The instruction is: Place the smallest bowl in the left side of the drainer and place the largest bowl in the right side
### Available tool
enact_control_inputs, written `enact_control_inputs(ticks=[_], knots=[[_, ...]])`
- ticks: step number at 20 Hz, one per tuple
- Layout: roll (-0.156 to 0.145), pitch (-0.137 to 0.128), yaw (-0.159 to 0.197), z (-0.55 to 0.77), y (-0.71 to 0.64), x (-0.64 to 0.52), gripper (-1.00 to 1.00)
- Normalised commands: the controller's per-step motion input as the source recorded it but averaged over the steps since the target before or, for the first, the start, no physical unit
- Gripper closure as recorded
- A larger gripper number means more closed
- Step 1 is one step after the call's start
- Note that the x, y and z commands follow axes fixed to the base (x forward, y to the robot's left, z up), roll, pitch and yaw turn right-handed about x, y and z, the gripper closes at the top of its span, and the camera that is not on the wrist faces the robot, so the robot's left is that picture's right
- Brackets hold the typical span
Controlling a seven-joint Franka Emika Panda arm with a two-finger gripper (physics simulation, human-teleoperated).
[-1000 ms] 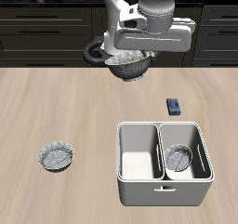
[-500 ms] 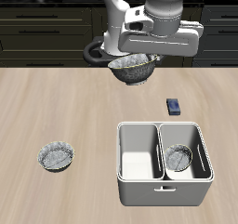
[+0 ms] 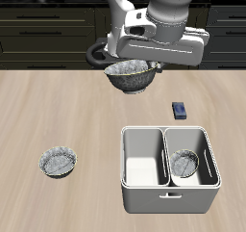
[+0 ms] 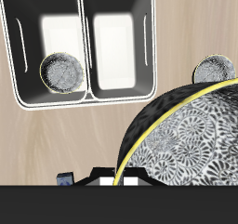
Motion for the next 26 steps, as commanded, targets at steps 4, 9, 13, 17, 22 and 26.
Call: enact_control_inputs(ticks=[4,9,13,17,22,26], knots=[[-0.049,0.002,-0.003,0.08,-0.12,0.28,1.00],[-0.034,0.016,0.007,-0.03,-0.08,0.24,1.00],[-0.013,0.031,-0.001,-0.05,0.03,0.31,1.00],[-0.011,0.024,0.008,-0.06,0.13,0.19,1.00],[0.036,0.005,0.024,-0.07,0.16,0.12,1.00],[0.035,0.002,-0.016,-0.04,0.05,0.20,1.00]])
